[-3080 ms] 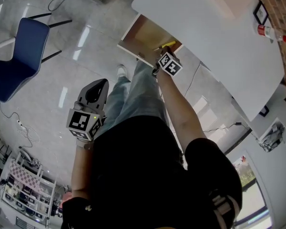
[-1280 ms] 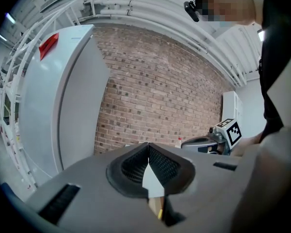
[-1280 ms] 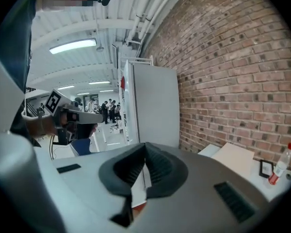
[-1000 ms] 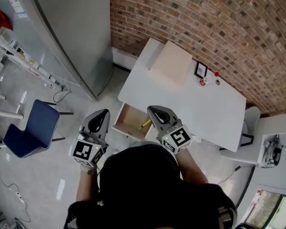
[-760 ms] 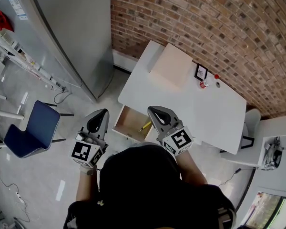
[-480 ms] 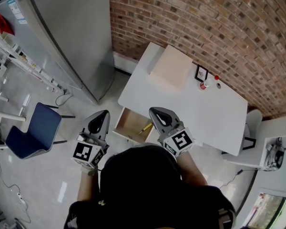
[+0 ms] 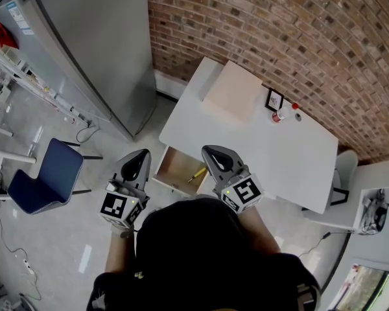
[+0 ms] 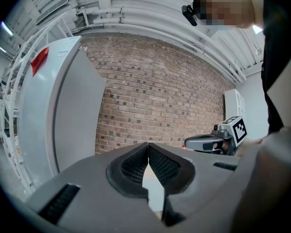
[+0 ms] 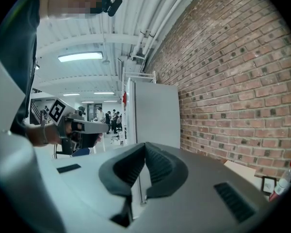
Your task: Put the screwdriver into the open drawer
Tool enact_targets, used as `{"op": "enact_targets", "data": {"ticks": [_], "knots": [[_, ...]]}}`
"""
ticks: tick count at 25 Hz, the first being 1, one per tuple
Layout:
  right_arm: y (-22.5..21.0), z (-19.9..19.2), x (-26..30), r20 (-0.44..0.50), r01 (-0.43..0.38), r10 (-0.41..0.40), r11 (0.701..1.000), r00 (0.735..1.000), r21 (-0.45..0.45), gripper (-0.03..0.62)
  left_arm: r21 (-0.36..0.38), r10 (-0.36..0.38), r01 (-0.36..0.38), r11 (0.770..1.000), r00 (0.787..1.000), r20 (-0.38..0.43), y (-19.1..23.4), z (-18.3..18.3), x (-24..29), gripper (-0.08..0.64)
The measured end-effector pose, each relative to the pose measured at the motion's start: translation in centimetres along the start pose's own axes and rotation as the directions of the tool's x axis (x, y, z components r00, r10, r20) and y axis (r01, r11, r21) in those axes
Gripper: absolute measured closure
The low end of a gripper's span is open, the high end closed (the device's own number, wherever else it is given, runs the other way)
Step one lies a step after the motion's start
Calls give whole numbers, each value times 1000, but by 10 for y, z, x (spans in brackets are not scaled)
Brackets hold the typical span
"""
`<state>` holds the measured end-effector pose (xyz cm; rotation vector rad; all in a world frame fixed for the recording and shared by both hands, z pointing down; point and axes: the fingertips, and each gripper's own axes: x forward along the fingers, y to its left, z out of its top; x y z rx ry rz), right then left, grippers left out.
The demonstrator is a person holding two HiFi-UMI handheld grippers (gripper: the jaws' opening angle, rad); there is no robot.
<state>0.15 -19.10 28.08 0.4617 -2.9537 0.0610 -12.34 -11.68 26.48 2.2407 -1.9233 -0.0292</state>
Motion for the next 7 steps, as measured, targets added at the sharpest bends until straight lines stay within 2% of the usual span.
{"op": "enact_targets", "data": {"ticks": [7], "knots": [[-5,-3,-2,5,-4,4,1000,1000,12,581,24,10,-10,1000,1000,3,2,-6,1,555]]}}
